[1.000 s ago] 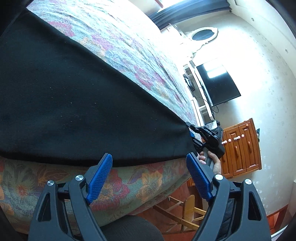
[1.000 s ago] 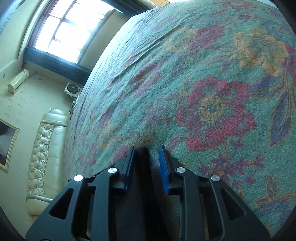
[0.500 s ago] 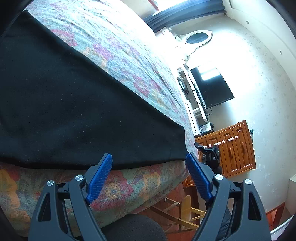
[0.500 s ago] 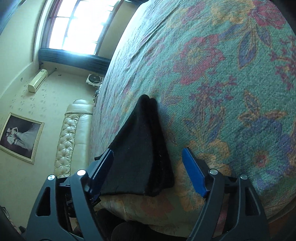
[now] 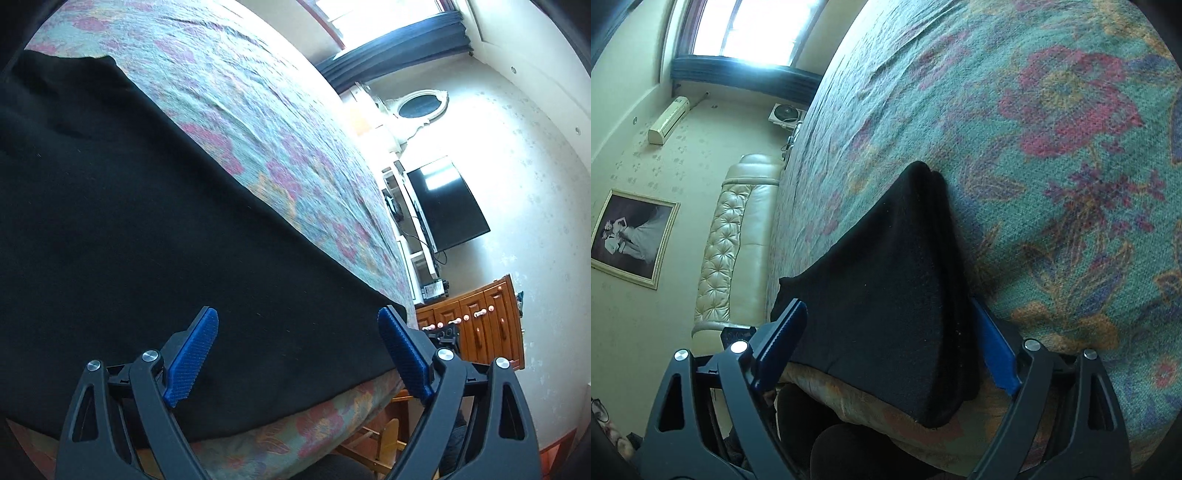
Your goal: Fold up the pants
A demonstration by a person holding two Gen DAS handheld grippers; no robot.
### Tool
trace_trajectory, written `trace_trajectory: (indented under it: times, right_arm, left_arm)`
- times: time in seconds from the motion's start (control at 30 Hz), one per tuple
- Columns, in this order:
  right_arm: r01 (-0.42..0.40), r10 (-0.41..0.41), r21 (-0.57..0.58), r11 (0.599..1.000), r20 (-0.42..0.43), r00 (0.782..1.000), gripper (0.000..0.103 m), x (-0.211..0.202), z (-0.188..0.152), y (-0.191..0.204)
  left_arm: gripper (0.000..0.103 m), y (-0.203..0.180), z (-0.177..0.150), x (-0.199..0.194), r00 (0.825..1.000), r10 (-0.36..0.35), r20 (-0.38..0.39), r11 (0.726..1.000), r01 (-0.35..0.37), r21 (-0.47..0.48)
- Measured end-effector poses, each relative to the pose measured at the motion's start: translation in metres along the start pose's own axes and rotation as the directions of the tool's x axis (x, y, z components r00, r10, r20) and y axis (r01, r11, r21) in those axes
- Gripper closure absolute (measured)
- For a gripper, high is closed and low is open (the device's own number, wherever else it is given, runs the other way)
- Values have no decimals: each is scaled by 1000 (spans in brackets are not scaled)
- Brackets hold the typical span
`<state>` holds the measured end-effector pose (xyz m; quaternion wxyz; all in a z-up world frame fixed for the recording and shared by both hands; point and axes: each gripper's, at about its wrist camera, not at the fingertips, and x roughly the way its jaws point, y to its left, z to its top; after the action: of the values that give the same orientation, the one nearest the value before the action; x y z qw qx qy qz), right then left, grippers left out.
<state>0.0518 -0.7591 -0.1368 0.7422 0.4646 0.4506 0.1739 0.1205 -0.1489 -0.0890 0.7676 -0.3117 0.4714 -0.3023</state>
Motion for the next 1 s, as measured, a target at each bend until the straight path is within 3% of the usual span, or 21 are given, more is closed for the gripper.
trace_trajectory:
  times: [0.17, 0.3, 0.37, 0.4, 0.43, 0.47, 0.5, 0.73, 1.0]
  right_arm:
    - [-66, 67, 29, 997, -14, 998, 13, 2, 8, -3]
    - [-17, 17, 1, 1000, -38, 999, 13, 9, 12, 5]
    - [35, -36, -19, 999, -41, 998, 23, 11, 12, 12]
    - [68, -69, -23, 997, -36, 997, 41, 10, 11, 12]
    - [101, -101, -13, 995, -31, 994, 66, 11, 9, 13]
    - [123, -122, 9, 992, -32, 992, 79, 10, 7, 7]
    - [114, -113, 39, 993, -36, 993, 82, 8, 4, 0]
    - [152, -152, -3, 988, 42, 988, 84, 0, -6, 18]
    - [178, -172, -49, 983, 104, 980, 84, -6, -9, 65]
  left_arm:
    - [16, 11, 3, -6, 998, 61, 36, 997, -62, 35]
    - [16, 0, -2, 2, 1000, 18, 25, 998, -19, 53]
    - [16, -9, -7, 10, 1000, -2, 0, 998, 2, 68]
    - [16, -9, -6, 12, 1000, -6, -9, 997, 6, 74]
    - [16, -12, -7, 16, 1000, -5, -18, 997, 7, 80]
    - [16, -14, -9, 19, 1000, -2, -30, 996, 4, 86]
    - [16, -16, -11, 23, 999, 4, -41, 996, 0, 94]
    - [16, -30, -15, 36, 997, 26, -78, 990, -15, 139]
    - [16, -73, -24, 70, 981, -92, -170, 976, 123, 180]
